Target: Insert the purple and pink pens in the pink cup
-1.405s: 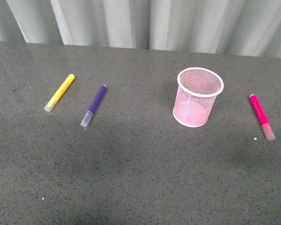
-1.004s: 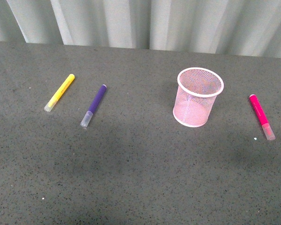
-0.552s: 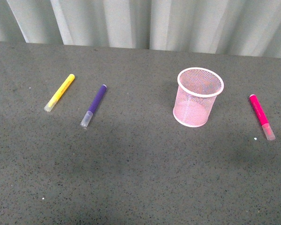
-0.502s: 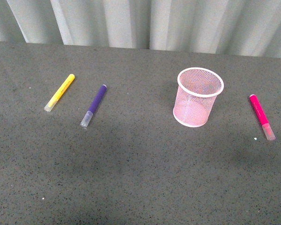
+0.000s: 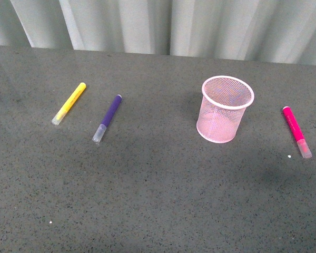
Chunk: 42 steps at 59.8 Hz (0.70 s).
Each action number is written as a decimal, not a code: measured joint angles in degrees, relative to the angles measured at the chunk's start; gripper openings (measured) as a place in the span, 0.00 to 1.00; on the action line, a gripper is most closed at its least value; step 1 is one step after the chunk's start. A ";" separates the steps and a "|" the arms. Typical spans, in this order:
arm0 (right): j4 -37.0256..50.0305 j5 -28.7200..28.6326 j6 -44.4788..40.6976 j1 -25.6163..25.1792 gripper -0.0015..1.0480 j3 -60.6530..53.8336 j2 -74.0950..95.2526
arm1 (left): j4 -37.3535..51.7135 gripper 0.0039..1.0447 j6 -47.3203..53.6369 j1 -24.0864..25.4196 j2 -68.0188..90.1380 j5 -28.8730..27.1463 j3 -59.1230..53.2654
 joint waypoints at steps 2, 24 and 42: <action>0.00 0.00 0.00 0.00 0.93 0.00 0.00 | -1.16 0.94 0.00 -0.63 3.91 0.24 2.95; 0.00 0.00 0.00 0.00 0.93 0.00 0.00 | -22.45 0.94 4.37 -10.08 33.00 6.19 26.86; 0.00 0.00 0.00 0.00 0.93 0.00 0.00 | -27.58 0.94 2.23 -15.02 43.01 8.31 34.75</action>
